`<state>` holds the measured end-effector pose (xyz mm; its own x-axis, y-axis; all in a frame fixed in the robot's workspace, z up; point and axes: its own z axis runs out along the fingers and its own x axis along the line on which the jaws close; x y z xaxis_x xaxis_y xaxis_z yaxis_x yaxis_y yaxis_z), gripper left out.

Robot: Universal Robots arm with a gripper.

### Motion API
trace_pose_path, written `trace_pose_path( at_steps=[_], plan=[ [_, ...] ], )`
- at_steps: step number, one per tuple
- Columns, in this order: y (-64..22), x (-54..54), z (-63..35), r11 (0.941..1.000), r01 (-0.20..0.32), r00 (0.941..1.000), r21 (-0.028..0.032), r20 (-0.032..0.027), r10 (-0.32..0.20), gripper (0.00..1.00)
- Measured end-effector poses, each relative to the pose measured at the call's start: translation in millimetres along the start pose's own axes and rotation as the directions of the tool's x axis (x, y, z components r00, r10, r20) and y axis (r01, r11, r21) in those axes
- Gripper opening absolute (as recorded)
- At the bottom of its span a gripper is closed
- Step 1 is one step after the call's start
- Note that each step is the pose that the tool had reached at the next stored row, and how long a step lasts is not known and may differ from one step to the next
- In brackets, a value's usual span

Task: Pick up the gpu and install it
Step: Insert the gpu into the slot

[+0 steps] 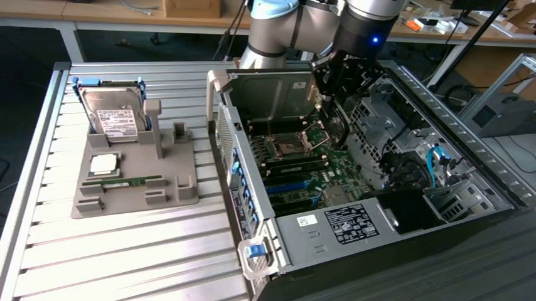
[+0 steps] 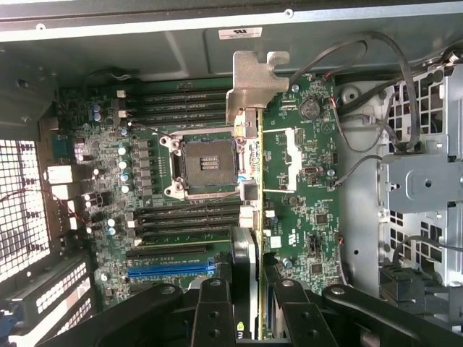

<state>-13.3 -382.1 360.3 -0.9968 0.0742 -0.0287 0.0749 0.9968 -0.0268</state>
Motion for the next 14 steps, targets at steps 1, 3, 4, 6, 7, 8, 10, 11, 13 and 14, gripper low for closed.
trace_pose_path(
  at_steps=[1,3,4,6,7,8,10,11,13,14],
  plan=[
    [0.0,0.0,0.0,1.0,0.0,1.0,0.0,0.0,0.0,0.27],
    [0.0,0.0,0.0,1.0,0.0,1.0,0.0001,0.0,0.0,0.27],
    [0.0,0.0,0.0,1.0,0.001,1.0,0.0,0.0,-0.001,0.27],
    [0.0,0.0,0.0,1.0,0.007,1.0,-0.0002,0.0001,-0.007,0.27],
    [0.0,0.0,0.0,0.9999,0.01,0.9999,-0.0003,0.0002,-0.01,0.27],
    [0.0,0.0,0.0,0.9999,0.017,0.9999,-0.0004,0.0004,-0.017,0.27],
    [0.0,0.0,0.0,0.9995,0.032,0.9995,-0.0009,0.0009,-0.032,0.27],
    [0.0,0.0,0.0,0.9992,0.039,0.9992,-0.001,0.001,-0.039,0.27],
    [0.0,0.0,0.0,0.9986,0.053,0.9986,-0.0014,0.0014,-0.053,0.27],
    [0.0,0.0,0.0,0.998,0.064,0.998,-0.0018,0.0017,-0.064,0.27]
  ],
)
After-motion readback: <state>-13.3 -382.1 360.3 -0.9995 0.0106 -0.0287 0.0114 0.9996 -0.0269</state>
